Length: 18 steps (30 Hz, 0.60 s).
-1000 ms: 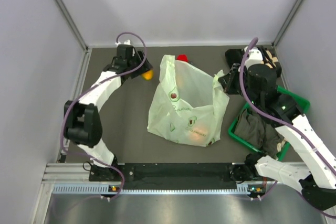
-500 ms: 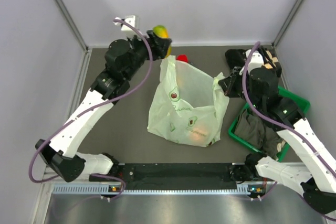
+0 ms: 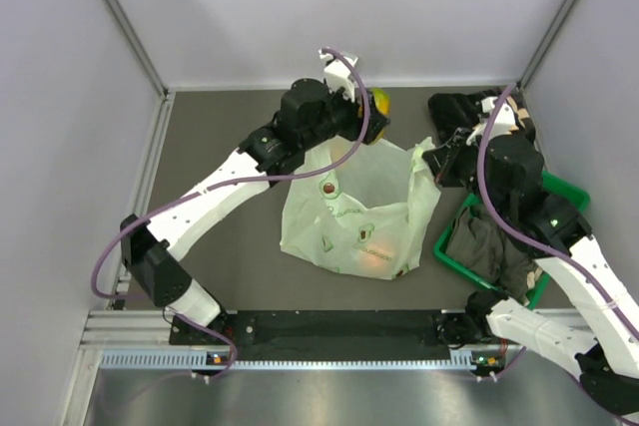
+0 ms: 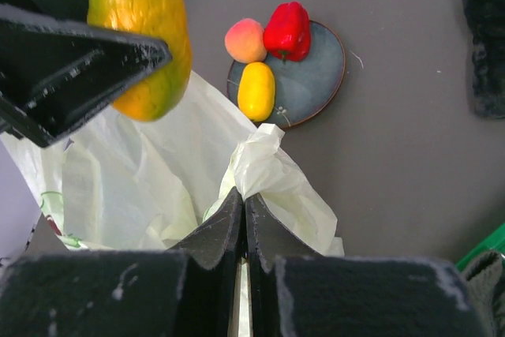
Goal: Place the fruits into the plastic bag
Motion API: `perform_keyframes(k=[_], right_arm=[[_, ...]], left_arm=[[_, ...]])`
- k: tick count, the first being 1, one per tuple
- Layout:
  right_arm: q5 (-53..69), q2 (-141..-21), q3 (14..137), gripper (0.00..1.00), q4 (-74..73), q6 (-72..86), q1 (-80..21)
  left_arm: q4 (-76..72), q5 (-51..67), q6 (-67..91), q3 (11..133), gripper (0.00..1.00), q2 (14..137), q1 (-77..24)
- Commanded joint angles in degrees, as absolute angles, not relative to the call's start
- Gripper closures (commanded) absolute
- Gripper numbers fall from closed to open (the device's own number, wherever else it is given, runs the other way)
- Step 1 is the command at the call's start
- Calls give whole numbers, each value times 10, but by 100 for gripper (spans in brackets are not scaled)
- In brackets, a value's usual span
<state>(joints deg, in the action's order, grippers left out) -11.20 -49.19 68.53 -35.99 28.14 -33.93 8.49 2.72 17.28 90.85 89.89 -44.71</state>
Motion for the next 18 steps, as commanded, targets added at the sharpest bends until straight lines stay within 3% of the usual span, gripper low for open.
perform_keyframes(k=[1, 10, 18], right_arm=[[-125, -483, 689, 100, -339, 284, -335], [-121, -480, 683, 100, -335, 285, -334], [-124, -465, 670, 100, -336, 291, -334]], left_arm=[[111, 87, 135, 910, 91, 875, -451], [177, 141, 111, 842, 88, 817, -471], [290, 111, 93, 829, 89, 852, -477]])
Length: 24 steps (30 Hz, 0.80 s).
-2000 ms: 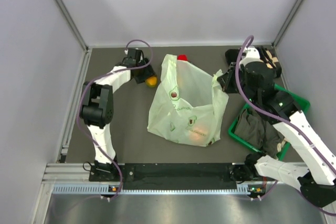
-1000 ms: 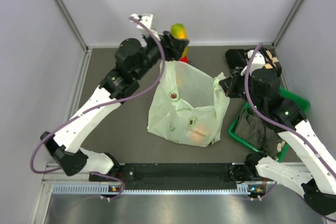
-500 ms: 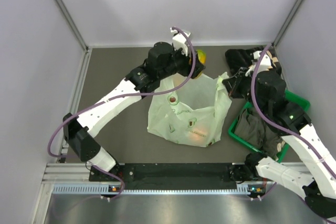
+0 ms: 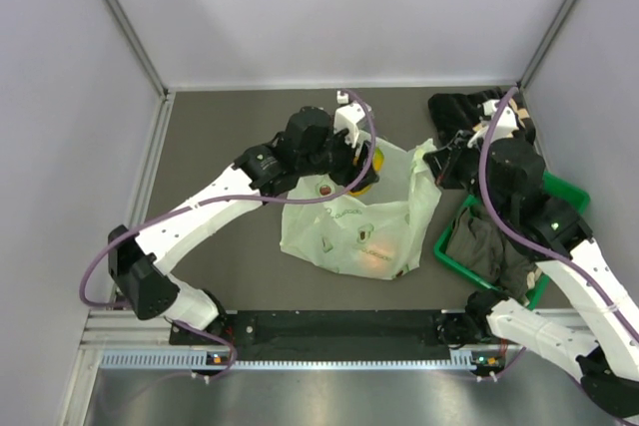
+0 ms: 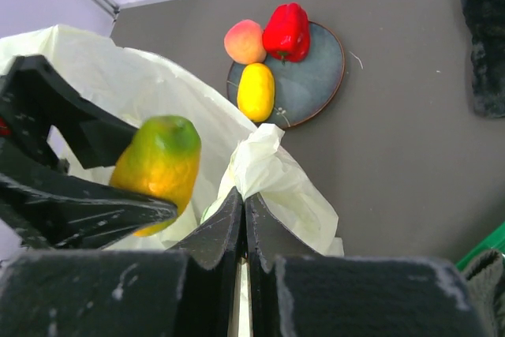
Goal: Place the fruits into the plastic bag
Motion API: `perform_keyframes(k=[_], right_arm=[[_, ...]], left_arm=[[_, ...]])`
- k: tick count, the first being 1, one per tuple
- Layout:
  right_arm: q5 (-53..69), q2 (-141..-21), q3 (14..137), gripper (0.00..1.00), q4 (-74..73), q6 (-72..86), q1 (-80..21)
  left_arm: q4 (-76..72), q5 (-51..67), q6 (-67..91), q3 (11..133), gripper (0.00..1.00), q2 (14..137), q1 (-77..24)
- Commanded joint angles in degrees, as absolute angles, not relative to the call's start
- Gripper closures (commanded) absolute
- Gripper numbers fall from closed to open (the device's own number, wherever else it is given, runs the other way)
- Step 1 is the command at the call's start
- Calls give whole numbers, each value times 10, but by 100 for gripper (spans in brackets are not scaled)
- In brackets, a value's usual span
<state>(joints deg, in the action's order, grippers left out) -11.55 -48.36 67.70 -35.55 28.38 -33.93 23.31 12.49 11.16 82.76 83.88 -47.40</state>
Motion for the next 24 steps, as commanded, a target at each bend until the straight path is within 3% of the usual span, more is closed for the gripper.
perform_keyframes(k=[1, 9, 17, 24], right_arm=[[-125, -461, 669, 100, -337, 290, -334], [-129, -445, 654, 100, -336, 299, -334], [-132, -441, 652, 100, -336, 300, -335], [-132, -447, 656, 100, -337, 299, -334]], left_arm=[[300, 108, 93, 835, 89, 868, -477], [430, 90, 103, 934, 89, 974, -482], [478, 105, 125, 916, 83, 1003, -483], [469, 124, 148, 885, 68, 998, -483]])
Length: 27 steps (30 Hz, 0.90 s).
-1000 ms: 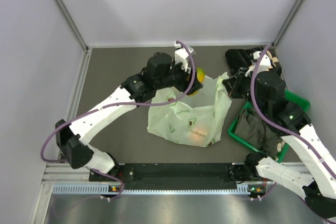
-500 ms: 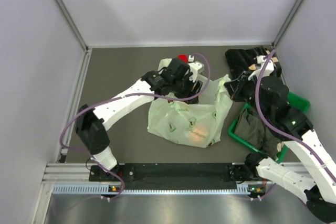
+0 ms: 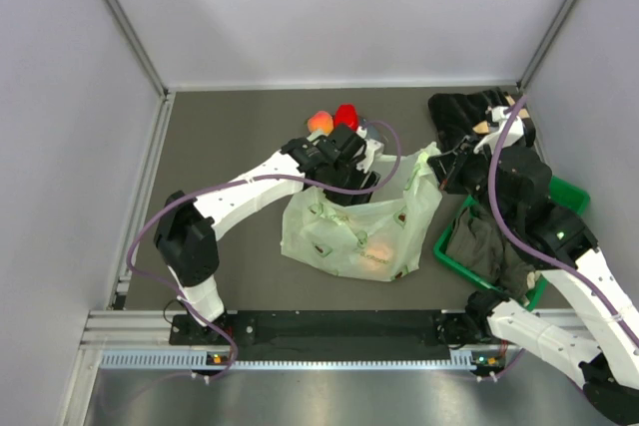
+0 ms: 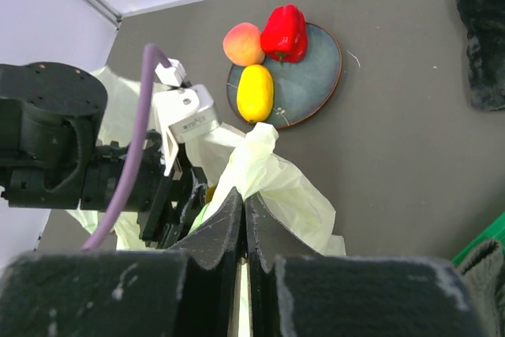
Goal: Place the fruits into the plastic bag
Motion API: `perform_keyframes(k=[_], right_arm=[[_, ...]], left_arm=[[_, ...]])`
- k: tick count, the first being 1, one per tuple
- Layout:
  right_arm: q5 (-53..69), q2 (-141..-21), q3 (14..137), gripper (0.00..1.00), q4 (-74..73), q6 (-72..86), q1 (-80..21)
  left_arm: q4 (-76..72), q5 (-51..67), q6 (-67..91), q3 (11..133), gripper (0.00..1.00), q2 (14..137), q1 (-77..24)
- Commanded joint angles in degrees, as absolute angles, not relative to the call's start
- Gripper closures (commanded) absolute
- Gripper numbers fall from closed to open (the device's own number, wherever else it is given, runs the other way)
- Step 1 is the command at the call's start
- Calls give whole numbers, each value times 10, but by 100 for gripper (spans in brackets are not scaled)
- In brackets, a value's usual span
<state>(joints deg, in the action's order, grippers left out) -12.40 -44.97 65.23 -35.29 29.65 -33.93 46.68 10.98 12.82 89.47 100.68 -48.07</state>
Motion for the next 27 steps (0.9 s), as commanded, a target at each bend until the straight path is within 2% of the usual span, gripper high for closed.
perform_keyframes(k=[1, 4, 10, 11, 19, 27], right_arm=[[-131, -449, 656, 100, -337, 300, -334], [-133, -448, 656, 100, -337, 300, -334], [-135, -448, 657, 100, -340, 298, -334], [-136, -448, 657, 100, -340, 299, -334], [-139, -446, 653, 100, -343, 300, -334], [-146, -441, 652, 100, -345, 301, -334]], left_arm=[[465, 124, 151, 884, 58, 995, -483], [446, 123, 160, 881, 44, 984, -483], [418, 126, 169, 873, 30, 971, -483], [416, 126, 169, 870, 24, 969, -483], [389, 125, 172, 858, 19, 947, -483], [312, 132, 175, 870, 20, 889, -483]])
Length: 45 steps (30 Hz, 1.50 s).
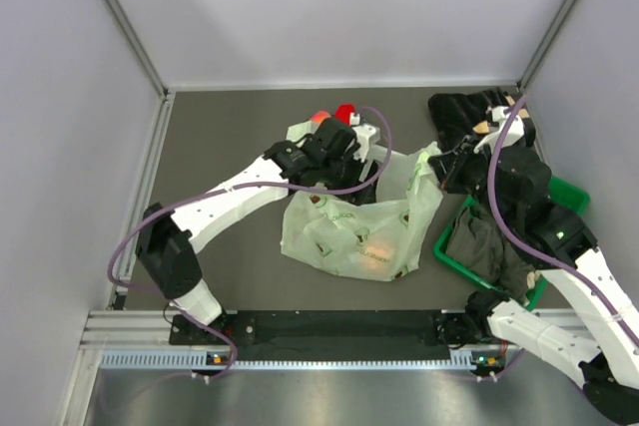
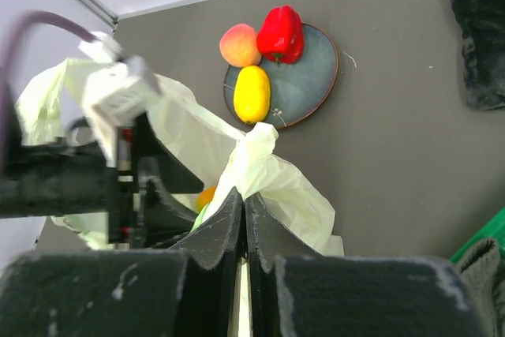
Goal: Place the fruits into the plastic bag
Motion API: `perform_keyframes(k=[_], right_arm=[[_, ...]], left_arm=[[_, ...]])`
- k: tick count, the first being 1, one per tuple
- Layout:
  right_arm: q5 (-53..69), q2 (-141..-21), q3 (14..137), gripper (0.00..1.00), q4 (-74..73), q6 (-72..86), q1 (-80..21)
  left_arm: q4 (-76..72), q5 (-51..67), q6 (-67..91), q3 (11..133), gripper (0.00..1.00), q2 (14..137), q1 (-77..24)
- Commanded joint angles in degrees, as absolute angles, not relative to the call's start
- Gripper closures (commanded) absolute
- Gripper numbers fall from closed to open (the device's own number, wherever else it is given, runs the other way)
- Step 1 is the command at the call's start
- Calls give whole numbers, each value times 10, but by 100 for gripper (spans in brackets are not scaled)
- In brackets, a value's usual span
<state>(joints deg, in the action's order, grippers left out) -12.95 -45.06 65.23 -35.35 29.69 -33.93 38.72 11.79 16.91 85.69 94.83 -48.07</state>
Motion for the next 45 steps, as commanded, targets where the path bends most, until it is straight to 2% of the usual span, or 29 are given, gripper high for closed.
perform_keyframes(k=[1, 12, 18, 21, 24, 27, 38, 45], right_arm=[[-149, -440, 652, 100, -345, 301, -335], [-220, -416, 671, 100, -366, 291, -334], [-304, -396, 686, 100, -383, 265, -335], [-333, -391, 706, 100, -396, 242, -334], [-369, -386, 716, 100, -403, 224, -335], [-388, -381, 723, 100, -414, 218, -334], [-415, -396, 730, 100, -427, 221, -335], [-407, -406, 720, 100, -421, 259, -334]], left_arm=[[309, 133, 174, 888, 20, 884, -483], [196, 138, 166, 933, 13, 802, -481], [184, 9, 157, 958, 7, 791, -448], [206, -32, 206, 963, 7, 801, -375], [163, 26, 282, 921, 7, 794, -283], [132, 40, 299, 876, 7, 796, -243], [84, 81, 308, 824, 10, 895, -217], [86, 63, 320, 838, 17, 973, -215]])
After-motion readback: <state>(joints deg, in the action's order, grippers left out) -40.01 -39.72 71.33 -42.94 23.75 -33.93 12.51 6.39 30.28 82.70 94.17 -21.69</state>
